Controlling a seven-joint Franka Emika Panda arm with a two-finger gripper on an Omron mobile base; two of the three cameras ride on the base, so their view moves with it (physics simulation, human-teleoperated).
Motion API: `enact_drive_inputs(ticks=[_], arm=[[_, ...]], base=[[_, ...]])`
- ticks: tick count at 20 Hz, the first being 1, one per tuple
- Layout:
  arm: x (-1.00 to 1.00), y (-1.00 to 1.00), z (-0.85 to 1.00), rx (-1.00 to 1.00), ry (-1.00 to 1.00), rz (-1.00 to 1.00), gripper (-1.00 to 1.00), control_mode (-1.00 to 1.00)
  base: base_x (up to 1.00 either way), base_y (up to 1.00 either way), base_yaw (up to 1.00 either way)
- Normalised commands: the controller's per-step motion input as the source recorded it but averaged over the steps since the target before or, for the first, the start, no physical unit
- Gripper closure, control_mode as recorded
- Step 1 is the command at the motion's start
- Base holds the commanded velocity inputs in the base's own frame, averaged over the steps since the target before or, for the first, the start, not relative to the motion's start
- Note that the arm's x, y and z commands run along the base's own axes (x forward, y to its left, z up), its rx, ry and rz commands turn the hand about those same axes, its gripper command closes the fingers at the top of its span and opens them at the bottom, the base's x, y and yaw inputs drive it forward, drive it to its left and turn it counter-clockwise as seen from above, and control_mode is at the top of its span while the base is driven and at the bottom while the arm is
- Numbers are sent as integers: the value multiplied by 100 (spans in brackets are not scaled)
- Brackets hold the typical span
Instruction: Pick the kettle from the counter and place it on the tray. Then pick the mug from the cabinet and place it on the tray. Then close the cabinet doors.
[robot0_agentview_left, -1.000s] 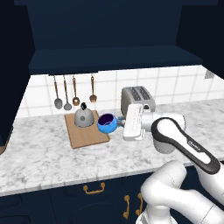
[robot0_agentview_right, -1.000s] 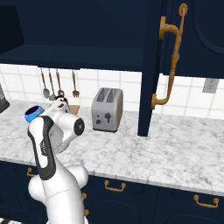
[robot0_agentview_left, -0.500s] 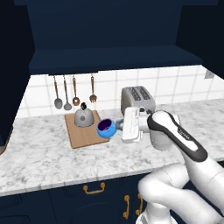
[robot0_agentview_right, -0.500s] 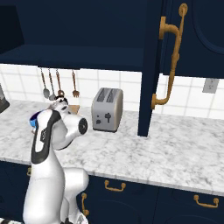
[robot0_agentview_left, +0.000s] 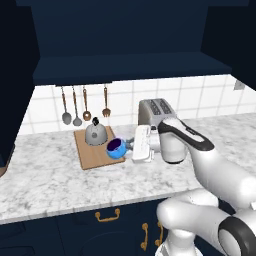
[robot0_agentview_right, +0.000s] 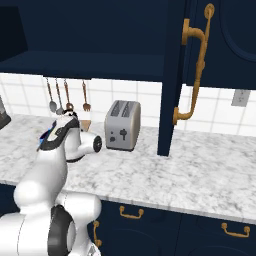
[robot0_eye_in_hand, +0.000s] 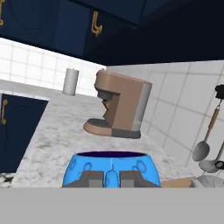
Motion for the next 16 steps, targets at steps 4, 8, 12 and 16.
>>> enact_drive_inputs(ticks=[4,8,12,16], arm=[[42,18,-35,0,0,7,100,-100],[35,14,-33,0,0,7,100,-100],[42,10,-35,0,0,7,100,-100],[37,14,-33,0,0,6,100,-100]], base=[[0,0,0],[0,0,0],[0,0,0],[0,0,0]])
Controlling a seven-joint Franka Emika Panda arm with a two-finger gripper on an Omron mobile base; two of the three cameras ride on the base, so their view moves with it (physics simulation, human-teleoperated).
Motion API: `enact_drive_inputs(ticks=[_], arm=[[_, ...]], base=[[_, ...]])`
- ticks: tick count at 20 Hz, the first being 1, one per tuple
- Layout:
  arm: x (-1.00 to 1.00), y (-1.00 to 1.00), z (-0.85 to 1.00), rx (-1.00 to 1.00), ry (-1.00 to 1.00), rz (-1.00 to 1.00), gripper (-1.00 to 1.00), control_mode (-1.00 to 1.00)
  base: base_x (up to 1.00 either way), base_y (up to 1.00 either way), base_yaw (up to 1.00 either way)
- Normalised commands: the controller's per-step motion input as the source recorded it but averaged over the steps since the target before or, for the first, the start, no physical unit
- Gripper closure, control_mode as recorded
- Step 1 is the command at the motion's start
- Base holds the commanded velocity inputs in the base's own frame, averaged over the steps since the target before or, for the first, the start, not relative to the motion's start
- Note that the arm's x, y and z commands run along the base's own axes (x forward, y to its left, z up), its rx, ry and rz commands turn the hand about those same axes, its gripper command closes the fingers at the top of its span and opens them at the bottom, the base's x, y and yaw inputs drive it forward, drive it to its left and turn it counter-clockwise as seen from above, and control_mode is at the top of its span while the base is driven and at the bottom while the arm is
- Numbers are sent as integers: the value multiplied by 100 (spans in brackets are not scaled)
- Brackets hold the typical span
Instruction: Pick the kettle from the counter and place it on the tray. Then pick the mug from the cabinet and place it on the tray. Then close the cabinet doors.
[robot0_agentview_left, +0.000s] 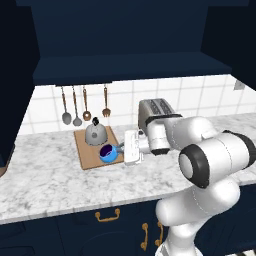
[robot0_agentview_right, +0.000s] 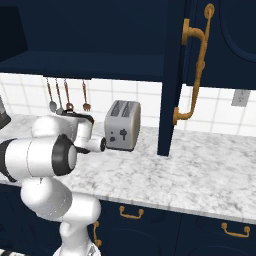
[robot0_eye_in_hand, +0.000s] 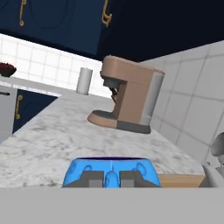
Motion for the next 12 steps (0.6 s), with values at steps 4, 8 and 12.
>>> enact_drive_inputs(ticks=[4,8,12], arm=[[34,23,-26,0,1,6,100,-100],[34,26,-20,0,1,4,100,-100],[32,16,-18,0,1,3,100,-100]], base=[[0,0,0],[0,0,0],[0,0,0]])
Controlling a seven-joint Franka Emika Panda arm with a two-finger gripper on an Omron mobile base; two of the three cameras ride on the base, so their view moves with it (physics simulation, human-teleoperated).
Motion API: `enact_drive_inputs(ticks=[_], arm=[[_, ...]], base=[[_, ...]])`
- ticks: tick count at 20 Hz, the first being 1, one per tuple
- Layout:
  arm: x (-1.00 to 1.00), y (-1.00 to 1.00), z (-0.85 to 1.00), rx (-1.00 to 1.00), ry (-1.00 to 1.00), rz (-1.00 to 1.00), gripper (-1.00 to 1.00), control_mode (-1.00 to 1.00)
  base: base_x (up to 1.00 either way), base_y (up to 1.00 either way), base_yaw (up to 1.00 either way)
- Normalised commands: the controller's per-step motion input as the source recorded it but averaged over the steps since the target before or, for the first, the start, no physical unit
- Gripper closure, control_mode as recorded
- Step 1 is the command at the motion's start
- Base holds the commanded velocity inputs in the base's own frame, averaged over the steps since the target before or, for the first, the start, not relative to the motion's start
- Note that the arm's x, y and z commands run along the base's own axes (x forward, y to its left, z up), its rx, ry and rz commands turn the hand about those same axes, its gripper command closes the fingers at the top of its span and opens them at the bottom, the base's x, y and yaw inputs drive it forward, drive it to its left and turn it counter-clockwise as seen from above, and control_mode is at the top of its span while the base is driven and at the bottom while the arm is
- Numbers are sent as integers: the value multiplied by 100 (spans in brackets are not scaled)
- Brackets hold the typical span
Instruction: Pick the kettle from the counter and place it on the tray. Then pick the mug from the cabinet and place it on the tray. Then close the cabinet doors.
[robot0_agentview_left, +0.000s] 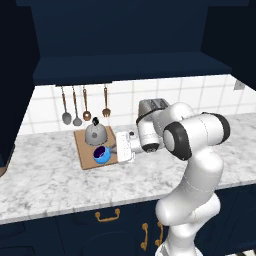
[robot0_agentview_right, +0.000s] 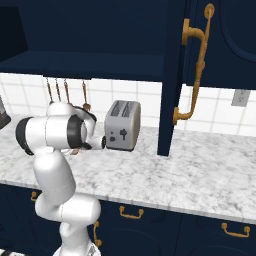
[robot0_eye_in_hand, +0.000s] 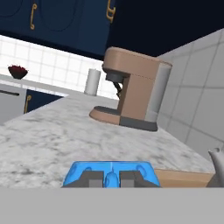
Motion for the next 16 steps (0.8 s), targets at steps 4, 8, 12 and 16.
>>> enact_drive_inputs(ticks=[4,8,12,16], arm=[[25,7,-16,0,0,0,100,-100],[20,9,-18,0,1,0,100,-100],[23,9,-18,0,0,0,100,-100],[11,7,-25,0,0,0,100,-100]], base=[[0,0,0],[0,0,0],[0,0,0],[0,0,0]])
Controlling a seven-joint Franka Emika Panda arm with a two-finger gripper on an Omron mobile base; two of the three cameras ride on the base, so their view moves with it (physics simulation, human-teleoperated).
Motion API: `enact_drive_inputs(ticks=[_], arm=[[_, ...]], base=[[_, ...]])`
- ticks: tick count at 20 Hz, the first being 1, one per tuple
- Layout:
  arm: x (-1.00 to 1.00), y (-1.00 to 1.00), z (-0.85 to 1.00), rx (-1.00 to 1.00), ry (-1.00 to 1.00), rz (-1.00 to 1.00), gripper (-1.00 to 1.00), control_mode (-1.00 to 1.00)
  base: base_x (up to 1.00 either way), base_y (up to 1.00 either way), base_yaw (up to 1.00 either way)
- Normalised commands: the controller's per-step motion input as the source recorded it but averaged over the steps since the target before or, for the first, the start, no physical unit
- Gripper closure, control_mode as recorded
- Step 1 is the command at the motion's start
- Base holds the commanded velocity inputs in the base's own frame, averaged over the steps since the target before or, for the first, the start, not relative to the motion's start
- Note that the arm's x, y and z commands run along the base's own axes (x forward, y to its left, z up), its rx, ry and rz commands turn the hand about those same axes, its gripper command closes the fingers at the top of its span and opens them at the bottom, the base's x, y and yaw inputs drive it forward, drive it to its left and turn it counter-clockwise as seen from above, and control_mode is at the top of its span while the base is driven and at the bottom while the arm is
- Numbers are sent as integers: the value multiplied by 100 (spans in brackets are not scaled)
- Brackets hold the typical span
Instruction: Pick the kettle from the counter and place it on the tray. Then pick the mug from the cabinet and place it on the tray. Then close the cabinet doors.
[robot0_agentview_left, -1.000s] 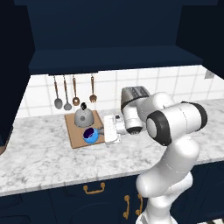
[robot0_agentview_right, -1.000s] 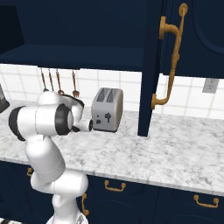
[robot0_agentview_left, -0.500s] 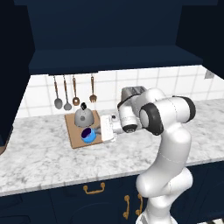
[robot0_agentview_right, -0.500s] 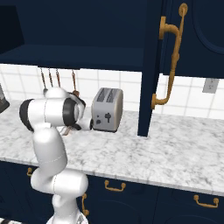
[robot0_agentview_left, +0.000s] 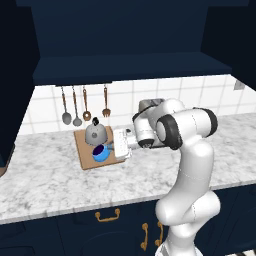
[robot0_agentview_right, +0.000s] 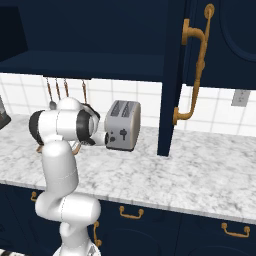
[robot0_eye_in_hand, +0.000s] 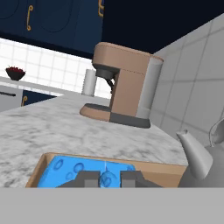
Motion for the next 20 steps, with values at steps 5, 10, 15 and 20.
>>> enact_drive_inputs(ticks=[5,10,15,20], arm=[[-1,3,-28,0,0,0,-100,-100],[-20,-1,-8,0,0,0,-100,-100],[-38,-1,0,0,0,0,-100,-100],[-39,-9,0,0,-2,0,-100,-100]], base=[[0,0,0],[0,0,0],[0,0,0],[0,0,0]])
